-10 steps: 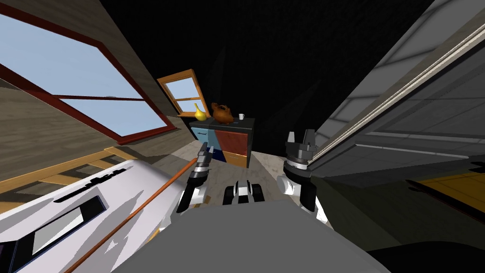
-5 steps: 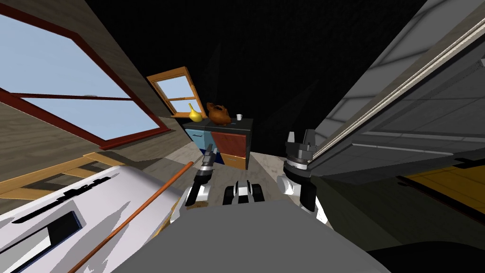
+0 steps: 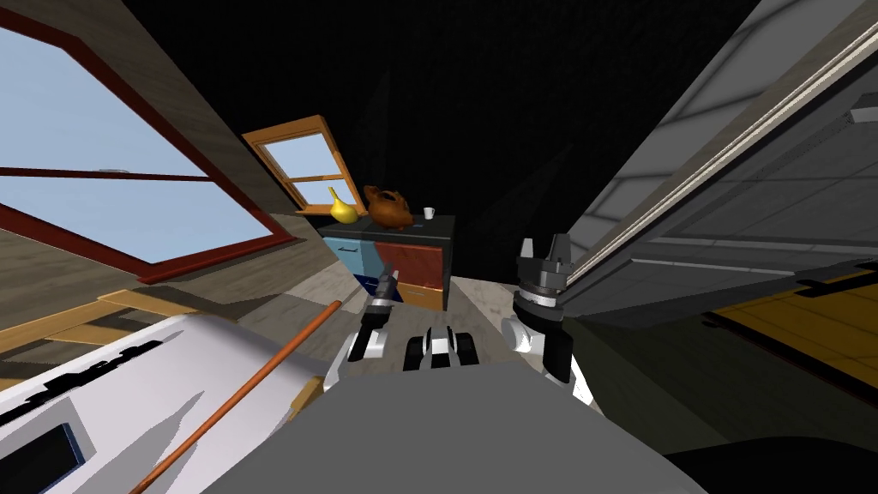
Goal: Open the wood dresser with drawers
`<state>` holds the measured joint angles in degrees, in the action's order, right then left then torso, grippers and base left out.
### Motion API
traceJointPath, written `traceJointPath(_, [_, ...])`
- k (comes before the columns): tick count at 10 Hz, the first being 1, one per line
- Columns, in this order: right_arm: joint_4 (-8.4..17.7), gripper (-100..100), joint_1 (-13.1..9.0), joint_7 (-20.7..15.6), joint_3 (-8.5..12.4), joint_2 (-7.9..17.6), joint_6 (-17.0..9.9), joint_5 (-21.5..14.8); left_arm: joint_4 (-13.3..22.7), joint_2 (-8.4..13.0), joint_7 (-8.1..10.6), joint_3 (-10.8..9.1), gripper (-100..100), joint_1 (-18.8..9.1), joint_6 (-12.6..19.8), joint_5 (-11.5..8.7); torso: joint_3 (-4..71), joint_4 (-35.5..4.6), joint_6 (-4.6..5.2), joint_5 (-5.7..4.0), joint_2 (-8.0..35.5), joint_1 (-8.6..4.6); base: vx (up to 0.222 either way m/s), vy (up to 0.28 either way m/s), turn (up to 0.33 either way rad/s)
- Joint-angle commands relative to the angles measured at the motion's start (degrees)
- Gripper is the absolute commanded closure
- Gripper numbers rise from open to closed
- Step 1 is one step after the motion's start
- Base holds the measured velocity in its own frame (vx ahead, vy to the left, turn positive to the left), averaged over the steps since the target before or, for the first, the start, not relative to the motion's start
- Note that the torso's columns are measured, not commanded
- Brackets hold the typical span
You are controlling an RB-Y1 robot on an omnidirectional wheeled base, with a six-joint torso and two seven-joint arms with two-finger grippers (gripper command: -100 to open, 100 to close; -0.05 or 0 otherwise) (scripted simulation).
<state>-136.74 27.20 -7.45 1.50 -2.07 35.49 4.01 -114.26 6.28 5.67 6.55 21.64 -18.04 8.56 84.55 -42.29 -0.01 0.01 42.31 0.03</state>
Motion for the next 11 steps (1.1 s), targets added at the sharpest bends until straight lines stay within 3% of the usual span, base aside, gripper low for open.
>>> traceJointPath(1, [0.0, 0, 0.0, 0.0, 0.0, 0.0, 0.0, 0.0, 3.61, 0.48, -0.24, 0.58, -100, -1.5, 0.64, 0.27, -0.03, -0.01, 0.0, 0.0, 0.04, -0.03, 0.076, 0.001, -0.083])
traceJointPath(9, [0.0, 0, 0.0, 0.0, 0.0, 0.0, 0.0, 0.0, 13.18, 2.61, -1.21, 2.75, -100, -5.66, 3.27, 1.29, -0.04, -0.02, 0.0, 0.01, 0.06, 0.02, 0.084, 0.0, -0.077])
traceJointPath(11, [0.0, 0, 0.0, 0.0, 0.0, 0.0, 0.0, 0.0, 10.82, 2.71, -0.85, 2.62, -100, -5.24, 4.7, 1.23, -0.04, -0.02, -0.01, -0.01, 0.08, -0.03, 0.048, -0.002, -0.018])
